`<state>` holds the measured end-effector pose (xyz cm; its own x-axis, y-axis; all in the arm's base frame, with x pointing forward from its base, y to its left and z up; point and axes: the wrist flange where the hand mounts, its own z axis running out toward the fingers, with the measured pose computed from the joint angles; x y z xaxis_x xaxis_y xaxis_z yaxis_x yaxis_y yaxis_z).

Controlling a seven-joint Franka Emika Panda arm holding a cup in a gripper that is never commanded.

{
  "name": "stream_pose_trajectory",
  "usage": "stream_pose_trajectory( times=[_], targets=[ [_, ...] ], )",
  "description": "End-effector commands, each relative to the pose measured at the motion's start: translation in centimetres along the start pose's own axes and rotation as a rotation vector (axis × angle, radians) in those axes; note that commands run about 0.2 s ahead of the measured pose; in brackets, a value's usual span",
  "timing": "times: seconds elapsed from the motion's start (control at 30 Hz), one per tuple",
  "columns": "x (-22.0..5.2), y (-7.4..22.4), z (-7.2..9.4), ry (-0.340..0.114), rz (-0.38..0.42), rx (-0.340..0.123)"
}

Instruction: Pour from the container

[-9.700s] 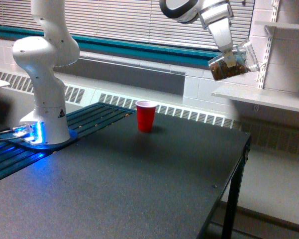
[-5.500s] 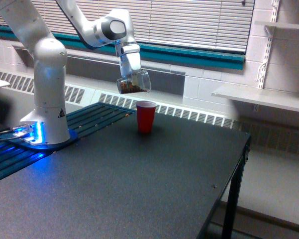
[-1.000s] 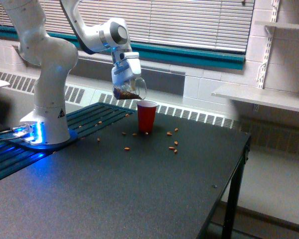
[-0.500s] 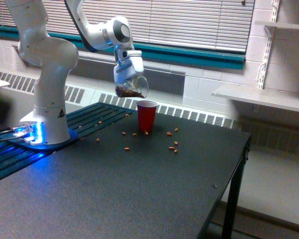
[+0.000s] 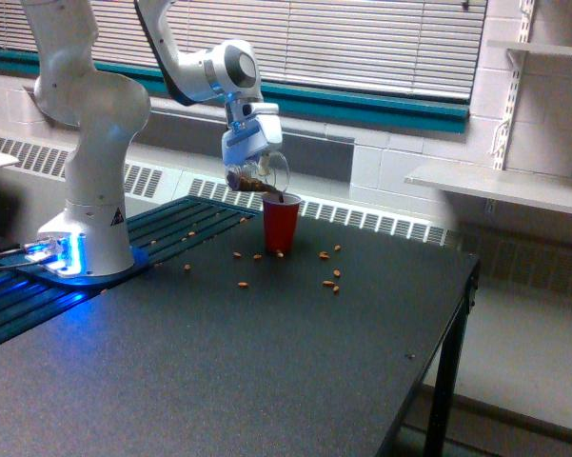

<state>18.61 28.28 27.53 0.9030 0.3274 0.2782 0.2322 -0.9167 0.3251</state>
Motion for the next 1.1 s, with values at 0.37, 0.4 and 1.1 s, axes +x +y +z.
stream_pose_trajectory(
  times=[0.37, 0.4, 1.1],
  targets=[
    [1.5, -0.8, 0.2, 0.005, -0.051, -0.007],
    [1.5, -0.8, 0.3, 0.005, -0.054, -0.01],
    [2.1, -0.1, 1.2, 0.003, -0.088, -0.02]
  ],
)
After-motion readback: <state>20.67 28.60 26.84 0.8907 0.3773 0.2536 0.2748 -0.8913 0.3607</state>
